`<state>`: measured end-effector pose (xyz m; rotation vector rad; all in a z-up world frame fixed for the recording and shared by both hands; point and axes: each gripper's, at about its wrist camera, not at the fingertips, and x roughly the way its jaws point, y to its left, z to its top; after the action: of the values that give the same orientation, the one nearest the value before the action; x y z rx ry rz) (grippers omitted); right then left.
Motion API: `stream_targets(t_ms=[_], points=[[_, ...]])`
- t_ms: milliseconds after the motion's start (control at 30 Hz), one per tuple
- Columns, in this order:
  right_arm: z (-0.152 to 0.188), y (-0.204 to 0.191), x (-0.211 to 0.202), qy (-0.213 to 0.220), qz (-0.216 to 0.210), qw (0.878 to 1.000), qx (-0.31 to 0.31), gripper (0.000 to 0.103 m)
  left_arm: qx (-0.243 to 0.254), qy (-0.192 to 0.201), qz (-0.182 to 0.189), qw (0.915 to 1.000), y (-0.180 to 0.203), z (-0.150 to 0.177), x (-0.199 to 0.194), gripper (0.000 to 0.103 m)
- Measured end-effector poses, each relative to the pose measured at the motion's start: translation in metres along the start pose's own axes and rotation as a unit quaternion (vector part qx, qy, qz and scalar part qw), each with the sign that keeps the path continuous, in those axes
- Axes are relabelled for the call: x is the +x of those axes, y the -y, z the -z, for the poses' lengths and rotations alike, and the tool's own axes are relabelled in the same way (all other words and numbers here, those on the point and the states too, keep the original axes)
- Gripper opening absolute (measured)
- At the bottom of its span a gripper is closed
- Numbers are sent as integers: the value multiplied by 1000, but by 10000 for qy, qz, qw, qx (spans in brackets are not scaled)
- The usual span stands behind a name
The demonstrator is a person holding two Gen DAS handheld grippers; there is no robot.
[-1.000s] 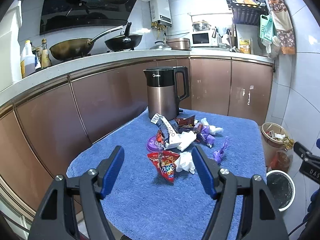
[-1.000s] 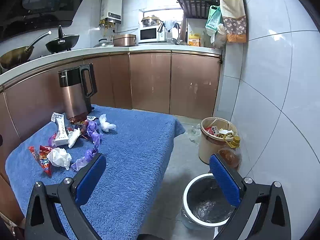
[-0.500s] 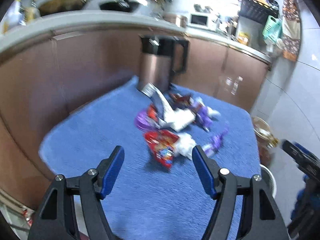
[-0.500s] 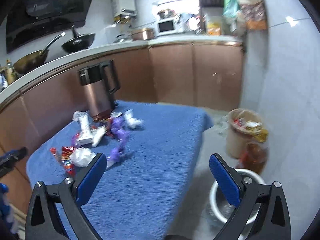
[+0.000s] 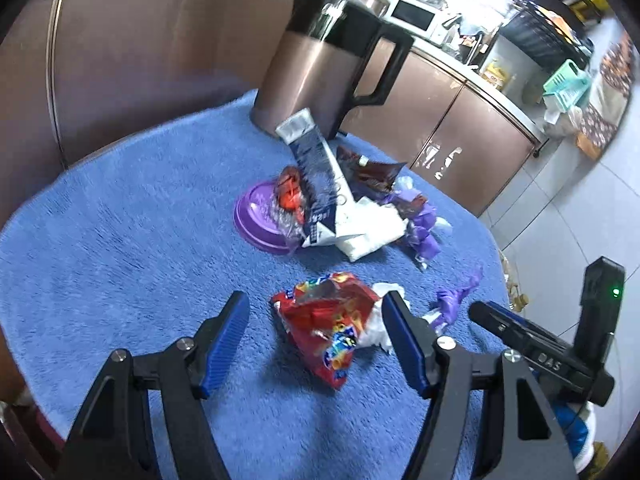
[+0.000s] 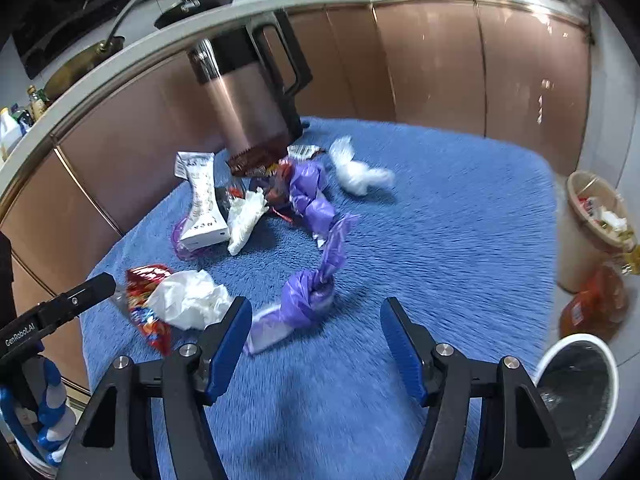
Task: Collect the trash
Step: 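Grasp the red snack wrapper with left tool while right tool grasps purple bag, then carry both items over the floor bin and open both tools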
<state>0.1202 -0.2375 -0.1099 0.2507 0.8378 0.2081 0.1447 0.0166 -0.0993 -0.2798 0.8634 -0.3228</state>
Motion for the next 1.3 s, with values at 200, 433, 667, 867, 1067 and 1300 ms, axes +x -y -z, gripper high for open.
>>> stream_targets(t_ms=[200,433,667,867,1067,1300], points=[[-6,9,37,-284,-345,9986,272,34,-161,-252,138,9995,-9,5,19,13],[-6,4,5,145,-603,9979,207,30,-50,445,-248,9987,-1,-11,-25,12],[-2,36,-68,860,-295,9951,377,30,551,636,187,9963,65,-27,-55,12],[32,123,-139,1266,1031,9827,870,30,1372,-33,1202,9832,190,-13,-12,12],[76,210,-162,979,2229,9597,1403,30,2058,-1000,1790,9569,311,30,59,13],[112,281,-141,503,2855,9375,1926,33,2508,-1751,1947,9320,402,75,127,25]])
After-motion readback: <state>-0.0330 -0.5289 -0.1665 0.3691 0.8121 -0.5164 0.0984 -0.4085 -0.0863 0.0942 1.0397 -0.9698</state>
